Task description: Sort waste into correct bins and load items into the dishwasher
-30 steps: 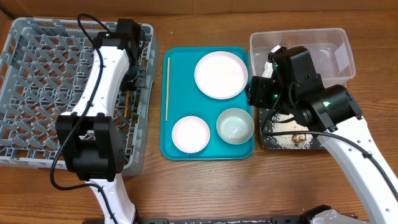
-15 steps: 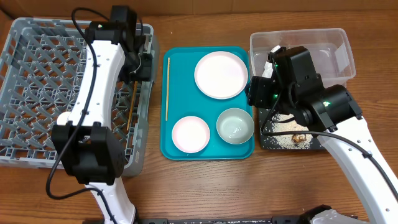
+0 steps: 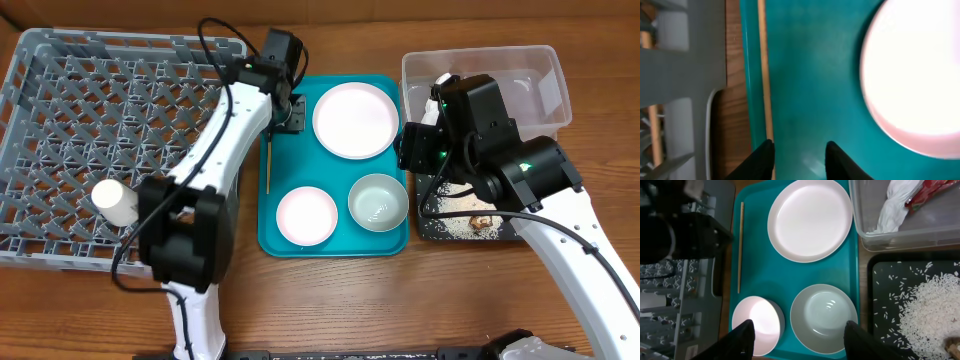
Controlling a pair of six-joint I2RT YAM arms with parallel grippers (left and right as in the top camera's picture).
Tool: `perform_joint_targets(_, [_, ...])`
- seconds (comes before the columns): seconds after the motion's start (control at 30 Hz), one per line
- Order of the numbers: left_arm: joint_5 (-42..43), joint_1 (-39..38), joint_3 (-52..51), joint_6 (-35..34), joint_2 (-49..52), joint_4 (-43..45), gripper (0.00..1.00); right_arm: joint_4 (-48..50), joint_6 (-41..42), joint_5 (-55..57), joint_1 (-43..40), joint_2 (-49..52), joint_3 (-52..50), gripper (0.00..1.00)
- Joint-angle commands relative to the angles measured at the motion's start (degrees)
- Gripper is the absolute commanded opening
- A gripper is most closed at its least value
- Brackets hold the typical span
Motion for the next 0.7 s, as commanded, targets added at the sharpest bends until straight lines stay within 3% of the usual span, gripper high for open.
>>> perform_joint_targets(0.0, [-4.50,0.46,-0.76,-4.26,3.96,0.57,0.34,0.33,0.28,0.09,0.00,-0.52,1.14,0.59])
perform_joint_targets(0.5, [-4.31,0.90,-0.76,-4.85,13.31,0.52,0.33,0.33,0.28,0.09,0.00,-0.52,1.14,0.59])
perform_joint_targets(0.57, [-2.89,0.87,-0.76,-4.83,13.31,0.55,0.27,0.33,0.28,0.09,0.00,-0.52,1.14,0.59])
perform_joint_targets(0.6, [-0.81,0.87,-0.50,-4.76,13.29,0.52,0.14,0.31,0.28,0.07,0.00,-0.52,1.14,0.59])
perform_joint_targets(0.67, [1.25,0.87,0.00,-4.76,13.27,0.20,0.05,0.31,0.28,0.09,0.00,-0.52,1.14,0.59])
